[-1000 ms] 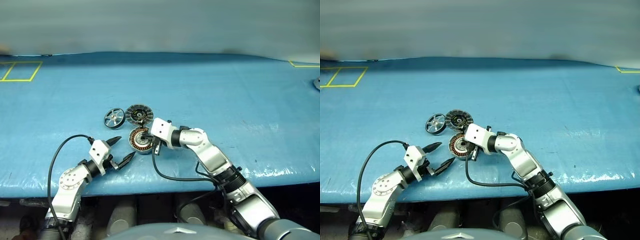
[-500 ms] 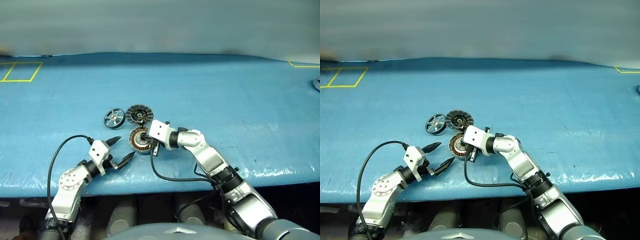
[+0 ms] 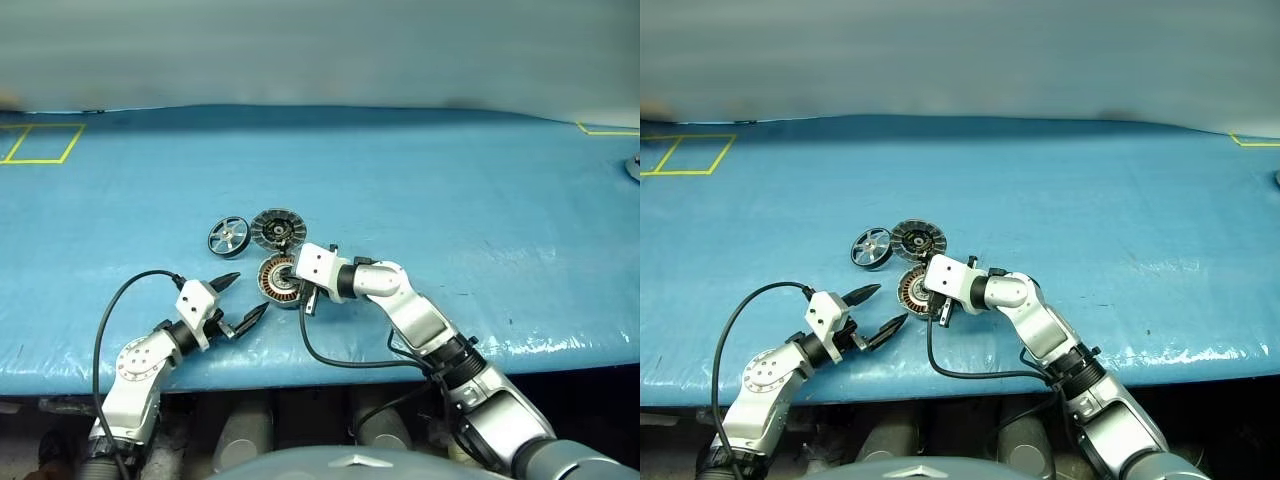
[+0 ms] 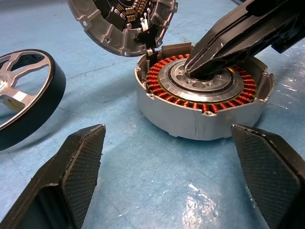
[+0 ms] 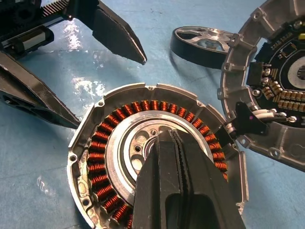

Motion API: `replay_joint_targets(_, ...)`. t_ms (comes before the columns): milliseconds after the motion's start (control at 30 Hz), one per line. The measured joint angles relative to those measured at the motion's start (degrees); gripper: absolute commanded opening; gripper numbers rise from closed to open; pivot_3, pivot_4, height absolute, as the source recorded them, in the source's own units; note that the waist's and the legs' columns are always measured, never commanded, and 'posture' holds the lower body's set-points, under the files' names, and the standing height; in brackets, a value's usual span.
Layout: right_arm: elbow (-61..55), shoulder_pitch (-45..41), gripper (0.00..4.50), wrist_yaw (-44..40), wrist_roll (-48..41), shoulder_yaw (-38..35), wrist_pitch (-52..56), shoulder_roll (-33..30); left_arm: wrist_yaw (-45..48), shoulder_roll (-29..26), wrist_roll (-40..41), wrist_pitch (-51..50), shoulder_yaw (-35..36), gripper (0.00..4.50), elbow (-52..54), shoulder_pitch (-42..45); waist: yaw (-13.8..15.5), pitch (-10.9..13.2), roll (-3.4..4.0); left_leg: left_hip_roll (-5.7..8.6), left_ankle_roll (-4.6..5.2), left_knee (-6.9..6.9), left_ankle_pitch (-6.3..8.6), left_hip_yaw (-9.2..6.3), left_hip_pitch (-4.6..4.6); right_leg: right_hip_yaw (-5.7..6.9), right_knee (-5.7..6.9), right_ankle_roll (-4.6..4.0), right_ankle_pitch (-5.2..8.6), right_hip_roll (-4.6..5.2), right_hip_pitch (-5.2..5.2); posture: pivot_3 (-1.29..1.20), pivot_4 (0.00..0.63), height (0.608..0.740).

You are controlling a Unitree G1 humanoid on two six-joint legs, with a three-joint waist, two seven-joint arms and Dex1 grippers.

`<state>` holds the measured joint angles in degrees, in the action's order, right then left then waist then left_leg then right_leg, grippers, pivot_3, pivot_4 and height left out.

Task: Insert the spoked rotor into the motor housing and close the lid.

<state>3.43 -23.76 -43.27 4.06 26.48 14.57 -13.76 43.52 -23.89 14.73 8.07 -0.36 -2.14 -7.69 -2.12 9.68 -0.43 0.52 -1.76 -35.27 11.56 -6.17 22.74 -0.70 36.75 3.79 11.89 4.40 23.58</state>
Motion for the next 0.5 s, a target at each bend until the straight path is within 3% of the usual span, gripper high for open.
replay_joint_targets(267, -9.87, 5.08, 0.03, -5.49, -15.16, -7.03, 0.5, 2.12, 2.85, -4.5, 4.08, -2.91, 3.28, 4.5, 1.86, 0.35, -0.04, 0.05, 0.0, -0.02, -0.02, -0.01, 0.02, -0.04, 0.14, 0.01, -0.01, -0.01, 0.01, -0.02, 0.09, 0.0, 0.15, 0.74)
replay_joint_targets(500, -10.31, 9.18, 0.03, -3.02, -15.12, -10.08, -0.62, -2.09, 1.56, -8.36, 1.71, -4.96, 5.22, 4.5, -0.96, 11.43, 0.44, 0.06, -0.03, 0.0, -0.03, -0.08, 0.01, -0.03, 0.14, 0.04, -0.01, -0.01, 0.01, -0.03, 0.07, 0.0, 0.15, 0.74)
